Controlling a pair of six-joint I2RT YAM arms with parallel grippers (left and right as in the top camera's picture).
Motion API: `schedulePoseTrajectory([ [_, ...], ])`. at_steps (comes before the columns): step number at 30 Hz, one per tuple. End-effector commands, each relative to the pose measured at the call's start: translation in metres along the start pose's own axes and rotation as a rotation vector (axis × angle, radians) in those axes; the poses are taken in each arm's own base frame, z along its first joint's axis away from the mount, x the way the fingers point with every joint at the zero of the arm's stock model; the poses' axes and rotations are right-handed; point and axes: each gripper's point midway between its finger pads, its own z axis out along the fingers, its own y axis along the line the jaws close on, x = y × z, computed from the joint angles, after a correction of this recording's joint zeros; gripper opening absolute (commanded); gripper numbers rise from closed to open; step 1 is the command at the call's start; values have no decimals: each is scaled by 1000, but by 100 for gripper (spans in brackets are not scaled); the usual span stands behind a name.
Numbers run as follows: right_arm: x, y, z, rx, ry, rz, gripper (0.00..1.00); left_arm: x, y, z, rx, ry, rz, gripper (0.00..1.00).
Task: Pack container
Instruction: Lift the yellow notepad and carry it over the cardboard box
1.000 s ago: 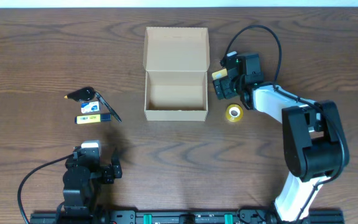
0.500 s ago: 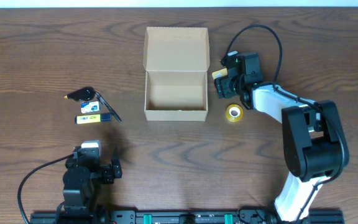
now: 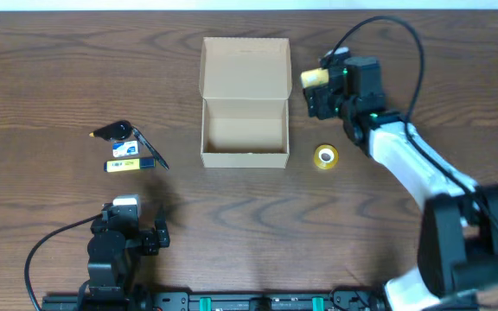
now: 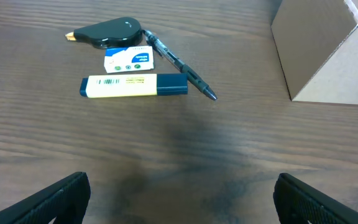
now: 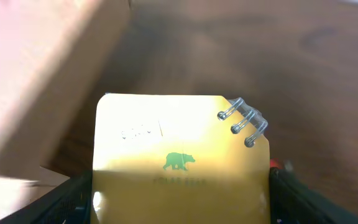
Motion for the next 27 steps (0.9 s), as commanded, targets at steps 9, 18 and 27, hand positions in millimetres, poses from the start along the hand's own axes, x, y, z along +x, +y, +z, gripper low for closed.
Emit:
schedulePoseTrajectory([
  [9, -49, 37, -67, -61, -130, -10, 25, 2, 0, 1, -1, 3, 8, 95],
  [18, -37, 129, -73, -224, -102, 16, 24, 2, 0, 1, -1, 3, 8, 95],
  [27, -7, 177, -60, -188, -27, 205, 26, 2, 0, 1, -1, 3, 8, 95],
])
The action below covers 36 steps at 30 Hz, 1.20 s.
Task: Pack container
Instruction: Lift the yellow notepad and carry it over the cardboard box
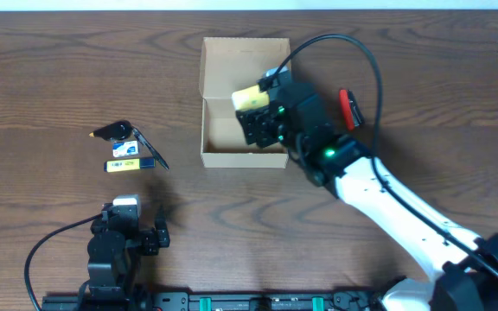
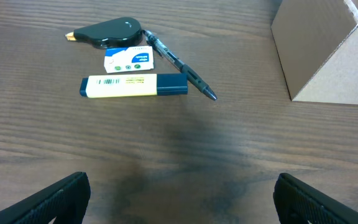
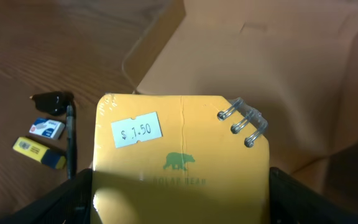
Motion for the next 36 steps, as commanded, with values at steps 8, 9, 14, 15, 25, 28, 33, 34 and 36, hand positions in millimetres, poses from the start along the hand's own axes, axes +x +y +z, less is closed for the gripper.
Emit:
schedulePoseTrajectory([
  [8, 34, 15, 45, 106, 10, 176, 27, 2, 0, 1, -1, 3, 9, 95],
  [9, 38, 17, 49, 102, 14, 172, 28, 2, 0, 1, -1, 3, 9, 95],
  [14, 54, 29, 64, 87, 38, 150, 29, 2, 0, 1, -1, 3, 9, 95],
  [15, 57, 30, 65, 85, 43, 146, 29, 2, 0, 1, -1, 3, 8, 95],
  [25, 54, 23, 65, 135, 13, 167, 30, 2, 0, 1, -1, 3, 8, 95],
  [28, 54, 23, 65, 135, 14, 167, 30, 2, 0, 1, -1, 3, 8, 95],
  [33, 54, 23, 65, 135, 14, 166, 30, 2, 0, 1, -1, 3, 8, 95],
  [34, 54, 23, 65, 135, 14, 166, 31, 2, 0, 1, -1, 3, 8, 95],
  [36, 54, 23, 65, 136, 14, 166, 30, 2, 0, 1, -1, 3, 8, 95],
])
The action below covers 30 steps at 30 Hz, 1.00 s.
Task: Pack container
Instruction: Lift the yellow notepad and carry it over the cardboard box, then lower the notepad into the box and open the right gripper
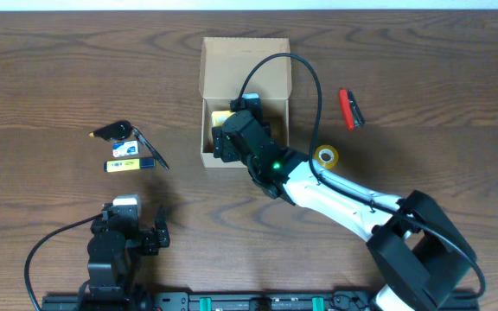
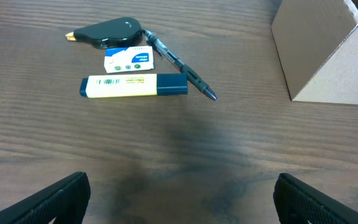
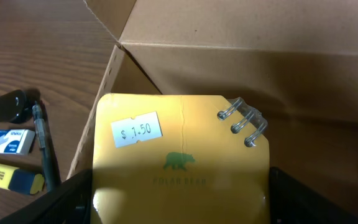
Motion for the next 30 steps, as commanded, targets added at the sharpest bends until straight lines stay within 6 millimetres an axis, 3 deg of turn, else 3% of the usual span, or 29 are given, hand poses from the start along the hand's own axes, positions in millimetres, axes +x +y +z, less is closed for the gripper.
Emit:
schedulePoseTrajectory([
  [1, -6, 1, 1, 12, -24, 19, 30, 2, 0, 1, -1, 3, 8, 95],
  [20, -6, -5, 1, 41, -29, 95, 30, 2, 0, 1, -1, 3, 8, 95],
  [30, 22, -12, 19, 63, 47, 161, 31, 2, 0, 1, -1, 3, 8, 95],
])
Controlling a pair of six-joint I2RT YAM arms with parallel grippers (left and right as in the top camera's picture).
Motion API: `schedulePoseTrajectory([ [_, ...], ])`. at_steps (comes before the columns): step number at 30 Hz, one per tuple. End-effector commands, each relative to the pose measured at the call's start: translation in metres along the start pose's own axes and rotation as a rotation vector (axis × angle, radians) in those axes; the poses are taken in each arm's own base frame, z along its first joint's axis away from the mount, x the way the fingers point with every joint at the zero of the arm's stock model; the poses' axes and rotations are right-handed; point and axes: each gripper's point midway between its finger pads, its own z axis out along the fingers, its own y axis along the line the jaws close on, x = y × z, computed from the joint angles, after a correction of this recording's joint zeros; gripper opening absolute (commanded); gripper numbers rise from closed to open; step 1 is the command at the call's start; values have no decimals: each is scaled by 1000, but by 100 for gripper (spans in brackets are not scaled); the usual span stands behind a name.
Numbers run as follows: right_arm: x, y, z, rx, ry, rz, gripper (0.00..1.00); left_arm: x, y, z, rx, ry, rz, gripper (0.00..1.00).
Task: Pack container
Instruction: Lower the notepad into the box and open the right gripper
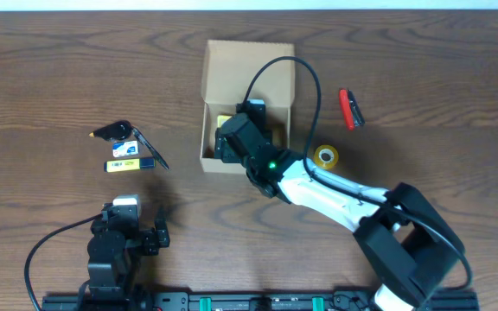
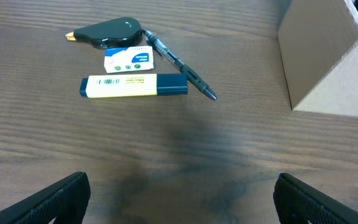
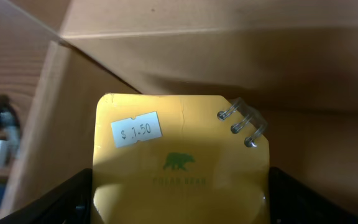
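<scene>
An open cardboard box (image 1: 247,65) stands at the table's back middle. My right gripper (image 1: 232,138) reaches down inside it, shut on a yellow spiral notepad (image 3: 182,158) with a price sticker and a green bear; the notepad (image 1: 224,122) shows at the box's left inner side. Left of the box lie a yellow highlighter (image 2: 133,86), a small white eraser (image 2: 128,60), a dark pen (image 2: 180,65) and a black tape dispenser (image 2: 109,33). My left gripper (image 2: 179,199) stands open low near the front edge, with nothing between its fingers.
A yellow tape roll (image 1: 325,156) lies right of the box. A red clip (image 1: 349,107) lies further back right. The right arm's cable arcs over the box. The box's corner (image 2: 328,68) shows at the right of the left wrist view.
My right gripper has gone deeper into the box with the notepad; box walls now fill its view. The box has shifted slightly. The left arm has not moved.
My right gripper held the notepad to the right of the box, beside its lid. Then it carried it over the box opening, then to the box's left inner side, and now lower inside. The left gripper stayed open and still throughout.
</scene>
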Motion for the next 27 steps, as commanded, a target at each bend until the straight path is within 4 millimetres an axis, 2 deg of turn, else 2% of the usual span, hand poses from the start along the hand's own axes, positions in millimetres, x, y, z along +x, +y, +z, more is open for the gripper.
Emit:
schedulePoseTrajectory([
  [1, -2, 3, 2, 0, -6, 29, 32, 2, 0, 1, -1, 3, 8, 95],
  [13, -2, 2, 2, 2, -4, 29, 32, 2, 0, 1, -1, 3, 8, 95],
  [21, 13, -18, 1, 68, 71, -22, 35, 2, 0, 1, -1, 3, 8, 95],
  [27, 14, -20, -2, 77, 87, -52, 36, 2, 0, 1, -1, 3, 9, 95],
])
